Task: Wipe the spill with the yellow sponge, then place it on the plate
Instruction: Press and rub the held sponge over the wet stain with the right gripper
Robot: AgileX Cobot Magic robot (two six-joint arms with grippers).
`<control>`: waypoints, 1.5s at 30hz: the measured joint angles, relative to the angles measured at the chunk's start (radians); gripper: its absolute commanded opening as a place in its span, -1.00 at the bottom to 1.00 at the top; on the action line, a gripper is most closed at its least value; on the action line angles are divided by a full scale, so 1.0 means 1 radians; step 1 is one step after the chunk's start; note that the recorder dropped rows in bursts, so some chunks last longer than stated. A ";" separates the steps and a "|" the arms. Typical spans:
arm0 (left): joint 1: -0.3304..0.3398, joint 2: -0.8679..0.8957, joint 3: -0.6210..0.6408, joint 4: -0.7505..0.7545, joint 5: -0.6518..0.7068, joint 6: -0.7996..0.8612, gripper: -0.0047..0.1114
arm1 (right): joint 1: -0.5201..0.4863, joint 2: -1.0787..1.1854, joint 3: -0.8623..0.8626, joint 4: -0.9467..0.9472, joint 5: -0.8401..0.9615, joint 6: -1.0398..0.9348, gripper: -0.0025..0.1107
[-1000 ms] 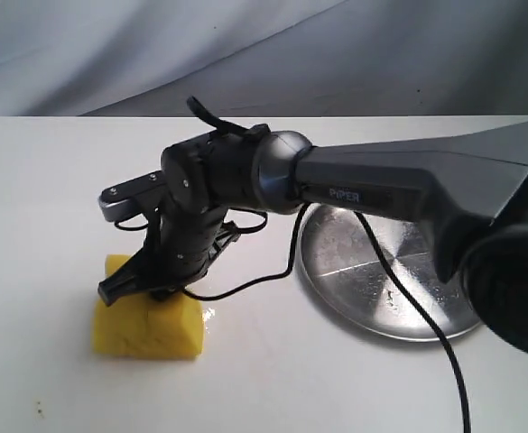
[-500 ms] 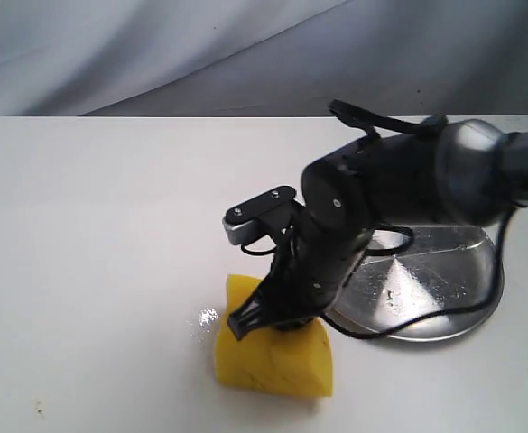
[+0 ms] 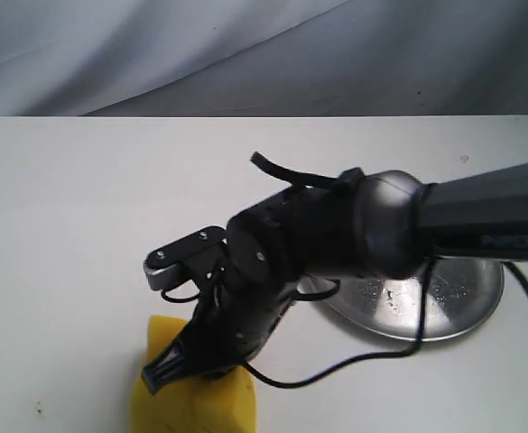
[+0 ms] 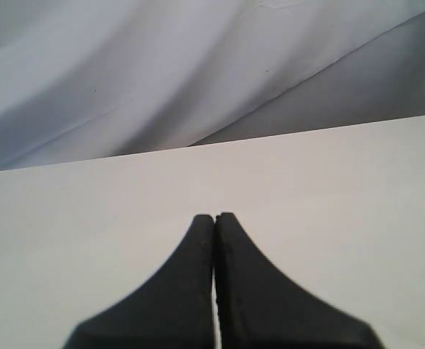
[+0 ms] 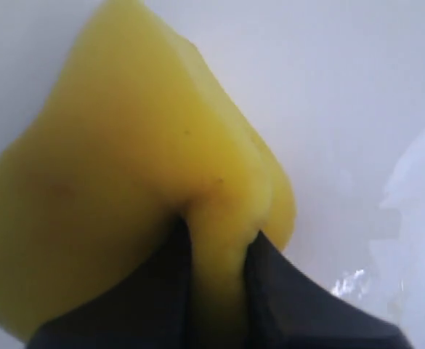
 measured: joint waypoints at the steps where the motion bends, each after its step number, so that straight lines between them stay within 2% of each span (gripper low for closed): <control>1: 0.000 0.000 0.000 0.000 0.000 0.000 -0.92 | 0.000 0.023 -0.036 0.000 0.008 0.000 -0.96; 4: 0.000 0.000 0.000 0.000 0.000 0.000 -0.92 | 0.000 0.127 -0.223 -0.055 0.070 0.015 -0.96; 7: 0.000 0.000 0.000 0.000 0.000 0.000 -0.92 | -0.043 0.198 -0.393 -0.134 0.189 0.040 -0.96; 10: 0.000 0.000 0.000 0.000 0.000 0.000 -0.92 | -0.107 0.201 -0.431 -0.185 0.272 0.048 -0.96; 13: 0.000 0.000 0.000 0.000 0.000 0.000 -0.92 | -0.127 0.185 -0.411 -0.232 0.335 0.048 -0.96; 16: 0.000 0.000 0.000 0.000 0.000 0.000 -0.92 | -0.097 0.150 -0.337 -0.247 0.327 0.043 -0.96; 22: 0.000 0.000 0.000 0.000 0.000 0.000 -0.92 | -0.027 0.083 -0.146 -0.247 0.174 0.041 -0.96; 26: 0.000 0.000 0.000 0.000 0.000 0.000 -0.92 | -0.011 0.072 -0.091 -0.247 0.107 0.041 -0.96; 36: 0.000 0.000 0.000 0.000 0.000 0.000 -0.92 | -0.007 0.051 -0.068 -0.247 0.072 0.043 -0.96; 42: 0.000 0.000 0.000 0.000 0.000 0.000 -0.92 | 0.009 -0.065 -0.049 -0.238 0.099 0.047 -0.96; 45: 0.000 0.000 0.000 0.000 0.000 0.000 -0.92 | 0.011 -0.156 -0.049 -0.322 0.100 0.098 -0.96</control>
